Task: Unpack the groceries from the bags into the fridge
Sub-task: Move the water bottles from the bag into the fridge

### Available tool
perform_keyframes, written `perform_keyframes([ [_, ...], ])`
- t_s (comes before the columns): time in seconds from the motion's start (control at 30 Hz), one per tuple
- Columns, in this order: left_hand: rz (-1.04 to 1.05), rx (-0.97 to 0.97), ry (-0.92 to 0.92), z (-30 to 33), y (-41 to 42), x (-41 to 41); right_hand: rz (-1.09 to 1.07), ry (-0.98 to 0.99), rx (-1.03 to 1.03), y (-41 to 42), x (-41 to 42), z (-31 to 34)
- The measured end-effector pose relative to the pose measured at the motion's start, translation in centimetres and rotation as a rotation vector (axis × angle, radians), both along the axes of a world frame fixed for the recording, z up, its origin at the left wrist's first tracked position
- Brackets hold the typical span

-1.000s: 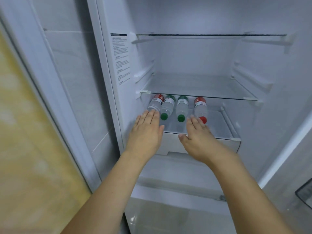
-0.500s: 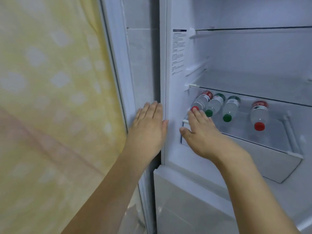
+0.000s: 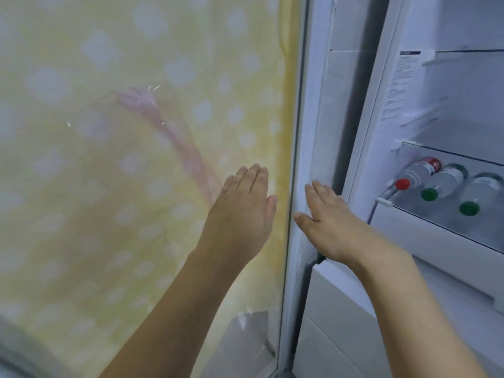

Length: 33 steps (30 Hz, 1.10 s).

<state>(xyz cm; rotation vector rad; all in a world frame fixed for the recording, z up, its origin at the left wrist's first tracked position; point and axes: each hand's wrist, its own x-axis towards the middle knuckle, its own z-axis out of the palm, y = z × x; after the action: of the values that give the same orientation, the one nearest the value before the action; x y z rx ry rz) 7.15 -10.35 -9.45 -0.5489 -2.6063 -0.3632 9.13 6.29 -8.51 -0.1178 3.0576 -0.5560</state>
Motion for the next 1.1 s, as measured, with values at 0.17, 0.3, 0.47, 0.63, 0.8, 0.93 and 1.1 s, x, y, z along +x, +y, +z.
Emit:
perform_keyframes([
  [0.17,0.066,-0.033,0.023,0.3,-3.1,2.2,0.109,0.010,0.009,-3.1,0.5,0.2],
  [0.3,0.156,-0.049,0.007,1.0,-5.1,3.9,0.215,0.020,0.023,-5.4,0.3,0.3],
  [0.47,0.238,-0.041,0.019,1.2,-7.6,6.1,0.353,0.060,0.033,-8.2,0.7,0.8],
  [0.63,0.334,-0.032,0.025,1.3,-10.1,8.9,0.425,0.078,0.051,-10.6,1.8,1.1],
  [0.8,0.441,-0.038,-0.006,1.5,-12.7,12.2,0.509,0.079,0.052,-13.8,3.7,1.4],
  [0.93,0.518,-0.036,-0.034,1.5,-15.0,15.1,0.597,0.084,0.046,-16.8,5.3,1.4],
  [1.1,0.663,-0.063,0.018,1.8,-18.5,19.5,0.739,0.105,0.033,-21.5,7.6,1.5],
])
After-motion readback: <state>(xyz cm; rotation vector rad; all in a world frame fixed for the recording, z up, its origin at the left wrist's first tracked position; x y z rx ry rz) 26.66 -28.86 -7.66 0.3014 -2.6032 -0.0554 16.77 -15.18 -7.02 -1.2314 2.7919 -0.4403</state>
